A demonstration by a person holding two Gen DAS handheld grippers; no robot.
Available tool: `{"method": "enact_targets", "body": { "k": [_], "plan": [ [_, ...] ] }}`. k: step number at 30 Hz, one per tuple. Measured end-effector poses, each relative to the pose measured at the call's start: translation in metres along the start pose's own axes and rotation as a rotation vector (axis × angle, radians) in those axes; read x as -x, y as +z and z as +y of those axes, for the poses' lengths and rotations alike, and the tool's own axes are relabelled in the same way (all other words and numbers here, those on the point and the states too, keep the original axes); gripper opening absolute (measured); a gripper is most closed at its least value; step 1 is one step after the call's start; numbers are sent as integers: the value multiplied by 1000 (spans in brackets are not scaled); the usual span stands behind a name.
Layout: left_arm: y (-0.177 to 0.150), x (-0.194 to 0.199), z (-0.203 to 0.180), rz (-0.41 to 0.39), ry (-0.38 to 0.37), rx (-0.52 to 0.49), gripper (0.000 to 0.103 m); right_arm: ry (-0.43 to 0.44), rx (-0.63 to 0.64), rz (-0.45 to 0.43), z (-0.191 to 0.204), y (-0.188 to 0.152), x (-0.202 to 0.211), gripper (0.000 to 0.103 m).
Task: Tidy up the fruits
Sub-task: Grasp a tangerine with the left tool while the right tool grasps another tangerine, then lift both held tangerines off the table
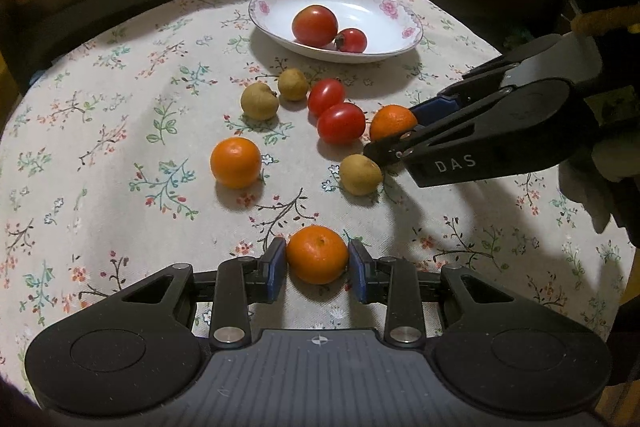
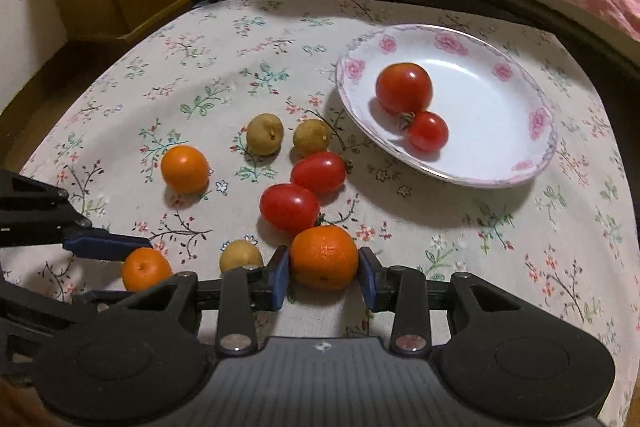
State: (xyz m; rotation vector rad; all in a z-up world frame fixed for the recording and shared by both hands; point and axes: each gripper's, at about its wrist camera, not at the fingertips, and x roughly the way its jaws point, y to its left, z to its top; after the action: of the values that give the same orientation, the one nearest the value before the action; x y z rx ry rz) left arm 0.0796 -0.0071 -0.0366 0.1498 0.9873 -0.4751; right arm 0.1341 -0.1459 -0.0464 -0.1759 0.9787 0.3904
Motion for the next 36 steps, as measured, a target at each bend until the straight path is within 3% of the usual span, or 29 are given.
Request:
{"method": "enact_targets", "body": {
  "k": [14,20,23,25,36],
  "plan": [
    [-7,7,-11,-13,28,-44,42,-3,-49,58,10,-46,33,38],
    [-8,6,-14,-7,42,-59,47,-8,-94,59,10,-62,42,39],
    [-8,8,-16,-17,40,-69,54,-19,-95,53,11,-67,45,44],
    [-9,9,-16,-23,49,-79,57,-10,-83,55,12,-67,44,55],
    [-7,1,-9,-15,53,-75,60,-3,-67,57,12,-67,44,55]
  ]
}}
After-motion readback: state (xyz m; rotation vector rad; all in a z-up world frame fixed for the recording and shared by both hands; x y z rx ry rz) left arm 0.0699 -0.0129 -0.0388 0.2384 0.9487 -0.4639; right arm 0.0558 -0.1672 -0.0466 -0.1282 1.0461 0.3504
